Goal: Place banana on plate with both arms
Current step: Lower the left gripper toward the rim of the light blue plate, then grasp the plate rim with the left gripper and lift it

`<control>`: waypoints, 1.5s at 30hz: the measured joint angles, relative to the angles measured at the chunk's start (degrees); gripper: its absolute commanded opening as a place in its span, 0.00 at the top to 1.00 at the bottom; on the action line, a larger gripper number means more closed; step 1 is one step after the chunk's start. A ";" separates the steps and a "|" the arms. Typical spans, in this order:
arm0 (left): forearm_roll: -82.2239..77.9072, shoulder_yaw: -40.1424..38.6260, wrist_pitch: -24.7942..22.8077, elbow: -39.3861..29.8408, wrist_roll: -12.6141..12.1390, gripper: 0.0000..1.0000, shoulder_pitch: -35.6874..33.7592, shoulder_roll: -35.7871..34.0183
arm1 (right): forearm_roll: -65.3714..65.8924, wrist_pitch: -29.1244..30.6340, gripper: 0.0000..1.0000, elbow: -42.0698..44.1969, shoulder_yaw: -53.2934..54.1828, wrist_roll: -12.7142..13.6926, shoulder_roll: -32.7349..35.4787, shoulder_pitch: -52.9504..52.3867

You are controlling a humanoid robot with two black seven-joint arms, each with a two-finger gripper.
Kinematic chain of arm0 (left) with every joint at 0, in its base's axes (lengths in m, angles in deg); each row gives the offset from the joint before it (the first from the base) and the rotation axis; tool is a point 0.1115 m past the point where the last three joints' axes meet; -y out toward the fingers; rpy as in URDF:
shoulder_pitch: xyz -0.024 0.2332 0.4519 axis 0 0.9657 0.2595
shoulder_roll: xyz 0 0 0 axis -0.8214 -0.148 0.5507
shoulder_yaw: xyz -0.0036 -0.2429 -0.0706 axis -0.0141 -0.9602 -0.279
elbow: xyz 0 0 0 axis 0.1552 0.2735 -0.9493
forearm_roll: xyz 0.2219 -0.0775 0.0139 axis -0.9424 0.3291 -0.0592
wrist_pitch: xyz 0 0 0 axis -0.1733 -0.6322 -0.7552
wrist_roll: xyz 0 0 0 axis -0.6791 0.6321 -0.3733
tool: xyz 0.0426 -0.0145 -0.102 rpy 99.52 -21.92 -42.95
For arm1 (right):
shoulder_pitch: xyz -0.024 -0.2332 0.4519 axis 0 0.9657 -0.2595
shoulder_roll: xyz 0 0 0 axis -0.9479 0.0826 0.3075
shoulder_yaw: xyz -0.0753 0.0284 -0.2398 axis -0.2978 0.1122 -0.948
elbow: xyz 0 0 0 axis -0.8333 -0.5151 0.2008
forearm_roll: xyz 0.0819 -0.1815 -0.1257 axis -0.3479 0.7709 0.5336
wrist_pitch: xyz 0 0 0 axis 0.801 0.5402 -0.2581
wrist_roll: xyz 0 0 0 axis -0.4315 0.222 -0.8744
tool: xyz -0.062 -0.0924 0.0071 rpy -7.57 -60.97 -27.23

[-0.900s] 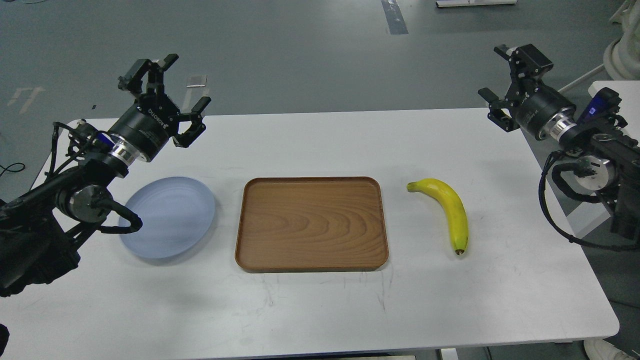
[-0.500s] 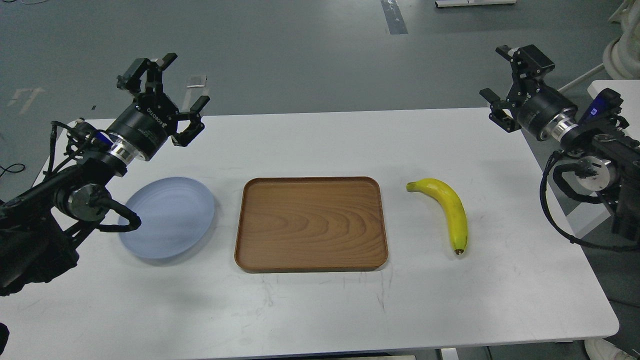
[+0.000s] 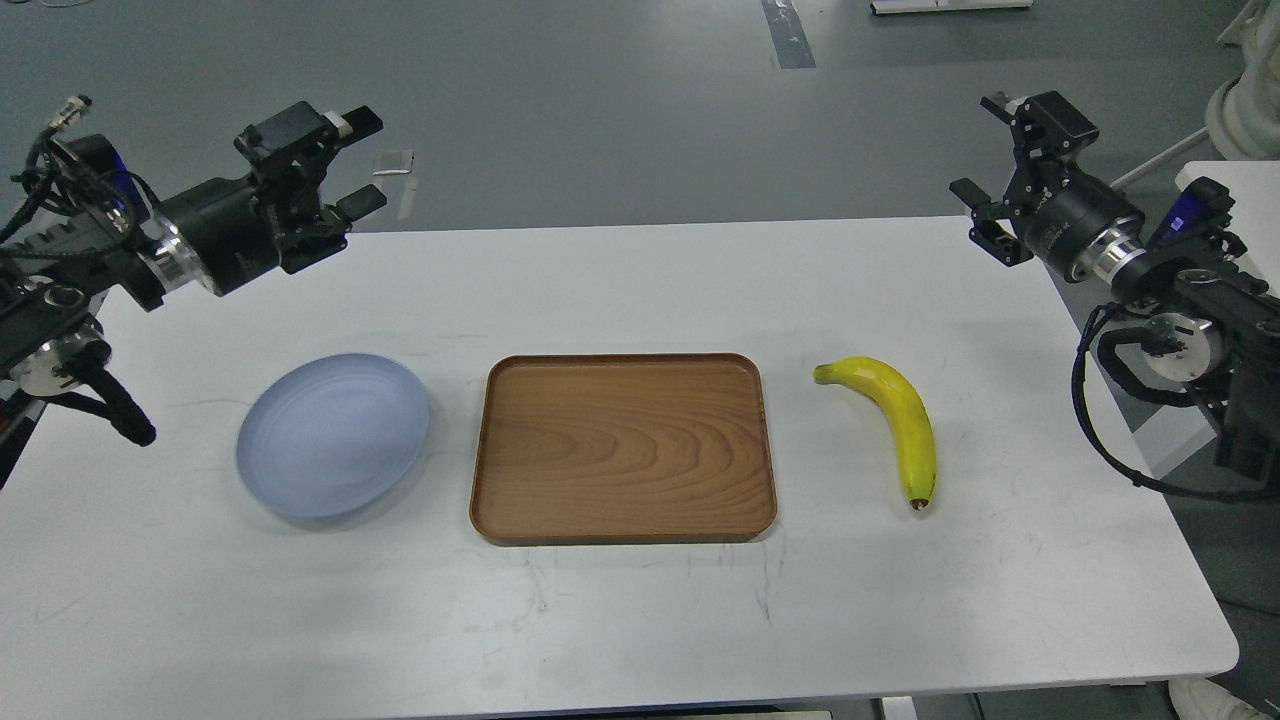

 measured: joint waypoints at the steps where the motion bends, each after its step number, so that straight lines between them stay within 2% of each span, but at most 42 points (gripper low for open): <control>1: -4.19 0.06 0.01 -1.13 0.00 0.01 -0.16 -1.06 | 0.01 -0.01 0.00 0.00 -0.02 0.00 0.00 0.00; 6: -28.46 0.89 0.91 -4.17 0.01 0.01 0.05 -4.78 | 0.02 0.00 0.00 -0.16 -0.13 0.00 -0.05 0.04; 11: -44.15 6.66 8.69 -0.66 0.01 0.02 1.14 -5.84 | 0.02 -0.01 0.00 -0.28 -0.17 0.00 -0.09 0.03; 18: -45.13 17.60 17.50 8.91 0.01 0.04 1.76 -4.88 | 0.02 -0.01 0.00 -0.31 -0.22 0.00 -0.09 0.03; 33: -38.76 20.27 18.22 16.82 -0.01 0.17 8.84 -2.12 | 0.02 -0.02 0.00 -0.34 -0.23 0.00 -0.30 0.26; 36: -38.25 20.27 18.16 17.32 -0.01 0.25 8.92 -2.04 | 0.02 -0.02 0.00 -0.33 -0.22 0.00 -0.47 0.26; 43: -35.54 20.35 17.52 17.63 -0.01 0.53 9.02 -1.94 | 0.02 -0.02 0.00 -0.30 -0.27 0.00 -0.53 0.30; 45: -35.46 20.41 17.14 17.64 -0.01 0.57 9.03 -1.94 | 0.02 -0.02 0.00 -0.30 -0.31 0.00 -0.53 0.40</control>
